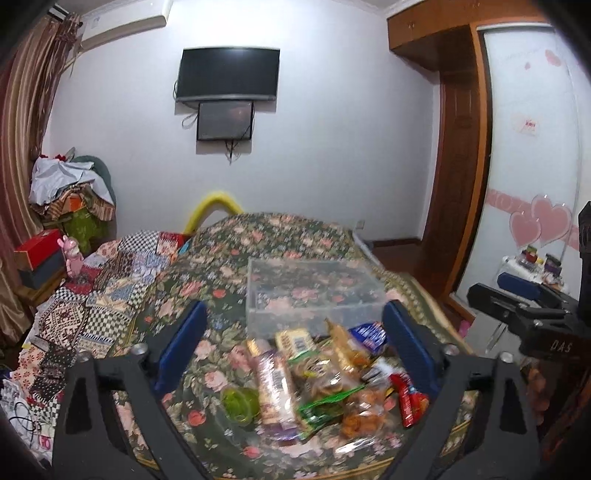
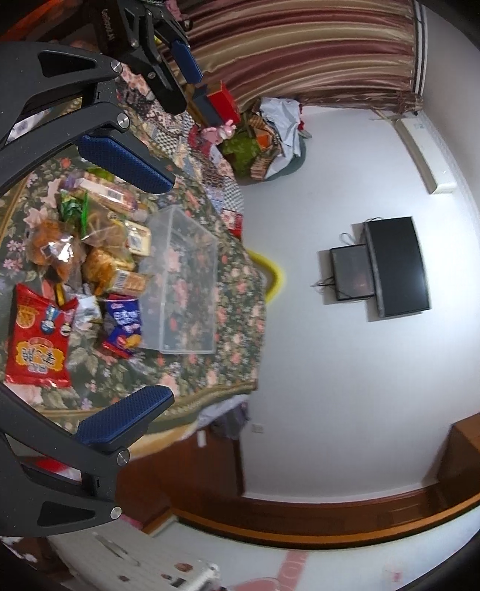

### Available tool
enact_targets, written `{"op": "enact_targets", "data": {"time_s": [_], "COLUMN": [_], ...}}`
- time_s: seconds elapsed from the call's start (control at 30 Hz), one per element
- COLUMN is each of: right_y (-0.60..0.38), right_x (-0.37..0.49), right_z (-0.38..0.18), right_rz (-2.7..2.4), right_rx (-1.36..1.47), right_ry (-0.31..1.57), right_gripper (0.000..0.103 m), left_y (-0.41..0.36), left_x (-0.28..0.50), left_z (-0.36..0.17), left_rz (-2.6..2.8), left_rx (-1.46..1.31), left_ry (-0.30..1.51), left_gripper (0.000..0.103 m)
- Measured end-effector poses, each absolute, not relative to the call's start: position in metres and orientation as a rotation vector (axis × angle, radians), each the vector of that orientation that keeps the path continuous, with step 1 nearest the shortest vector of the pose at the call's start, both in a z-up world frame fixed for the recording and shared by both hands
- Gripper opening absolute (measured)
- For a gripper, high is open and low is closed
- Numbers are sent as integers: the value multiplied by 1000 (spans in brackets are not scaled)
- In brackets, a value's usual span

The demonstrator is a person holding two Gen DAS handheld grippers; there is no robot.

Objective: Organize snacks
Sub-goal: 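Grasp green jelly cup with left tool while right tool grasps red chip bag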

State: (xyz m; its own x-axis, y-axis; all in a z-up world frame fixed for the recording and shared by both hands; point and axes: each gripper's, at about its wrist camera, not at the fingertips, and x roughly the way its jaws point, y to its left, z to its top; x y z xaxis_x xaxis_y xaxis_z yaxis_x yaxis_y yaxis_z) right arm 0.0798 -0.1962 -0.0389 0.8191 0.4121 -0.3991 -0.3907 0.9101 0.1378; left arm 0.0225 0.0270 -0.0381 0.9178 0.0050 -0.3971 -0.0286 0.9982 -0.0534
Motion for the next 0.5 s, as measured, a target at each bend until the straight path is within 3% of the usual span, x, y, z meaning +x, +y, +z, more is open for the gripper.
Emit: {"op": "enact_targets", "data": {"time_s": [0.17, 0.5], "right_y": [-199, -218], "right_x": [96, 117], "right_z": [-64, -122], "right_rz": [423, 359], "right_rx": [42, 17], "right_ry": [539, 781], "right_gripper": [103, 103], "left_y": [42, 76], "left_x": [36, 59], "left_z": [-63, -123], "left_rz": [26, 46], "left_rx": [-50, -86], "left_ry": [505, 672], "left_gripper": [85, 85]}}
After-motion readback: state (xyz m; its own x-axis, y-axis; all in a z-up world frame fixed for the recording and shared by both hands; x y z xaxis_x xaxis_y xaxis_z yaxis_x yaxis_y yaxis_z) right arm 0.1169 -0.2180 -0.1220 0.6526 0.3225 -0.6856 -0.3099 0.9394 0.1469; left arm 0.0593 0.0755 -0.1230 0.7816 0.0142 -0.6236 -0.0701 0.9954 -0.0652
